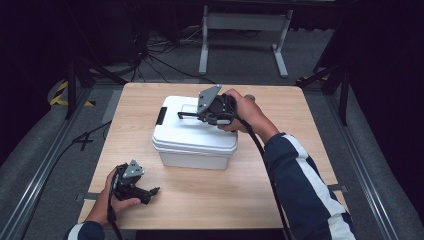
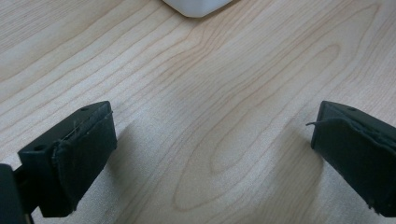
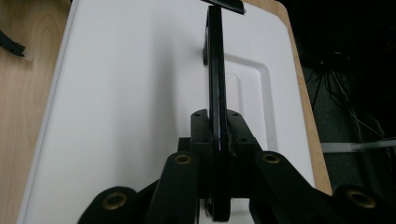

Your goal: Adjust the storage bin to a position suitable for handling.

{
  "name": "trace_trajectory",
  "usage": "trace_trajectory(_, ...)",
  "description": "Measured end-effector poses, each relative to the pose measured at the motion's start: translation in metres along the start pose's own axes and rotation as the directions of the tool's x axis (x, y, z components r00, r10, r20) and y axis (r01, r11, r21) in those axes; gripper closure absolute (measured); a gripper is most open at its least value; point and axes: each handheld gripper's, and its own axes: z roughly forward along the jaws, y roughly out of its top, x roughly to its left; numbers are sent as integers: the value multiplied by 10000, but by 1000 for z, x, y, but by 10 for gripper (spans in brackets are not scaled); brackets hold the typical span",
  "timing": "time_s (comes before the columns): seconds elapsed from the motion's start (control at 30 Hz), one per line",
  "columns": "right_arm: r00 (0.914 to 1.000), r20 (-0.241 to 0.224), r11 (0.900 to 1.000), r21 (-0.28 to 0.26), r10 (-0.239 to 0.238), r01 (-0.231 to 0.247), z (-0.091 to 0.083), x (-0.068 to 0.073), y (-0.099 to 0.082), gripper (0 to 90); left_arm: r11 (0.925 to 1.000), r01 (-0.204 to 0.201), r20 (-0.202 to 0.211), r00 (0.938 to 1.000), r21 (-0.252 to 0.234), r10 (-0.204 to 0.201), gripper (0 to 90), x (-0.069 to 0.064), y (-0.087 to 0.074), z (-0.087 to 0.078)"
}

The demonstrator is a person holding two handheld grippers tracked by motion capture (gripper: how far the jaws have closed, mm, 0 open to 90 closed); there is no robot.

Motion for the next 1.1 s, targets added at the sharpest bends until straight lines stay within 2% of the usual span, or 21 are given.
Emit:
trace_trajectory(0.2, 10000, 81, 9999, -166, 17, -15, -14, 1, -7, 846, 10000, 5, 3, 10000, -3, -5, 6, 0, 0, 0)
trace_trajectory(0.47, 9995, 294, 9997, -204, 131, -125, -35, 4, -25, 846, 10000, 5, 4, 10000, 2, -5, 6, 0, 0, 0)
trace_trajectory(0.83, 9960, 689, 9982, -228, 567, -553, -70, 3, -64, 846, 9999, -103, 54, 9999, -4, 103, 5, 1, 1, 0)
trace_trajectory(1.03, 9896, 1137, 9960, -279, 879, -853, -94, 4, -90, 846, 9999, -113, 128, 9999, 55, 112, 3, 1, 2, 1)
trace_trajectory(1.1, 9885, 1178, 9954, -263, 948, -923, -98, 4, -94, 846, 9999, -133, 112, 9999, 42, 132, 3, 2, 2, 1)
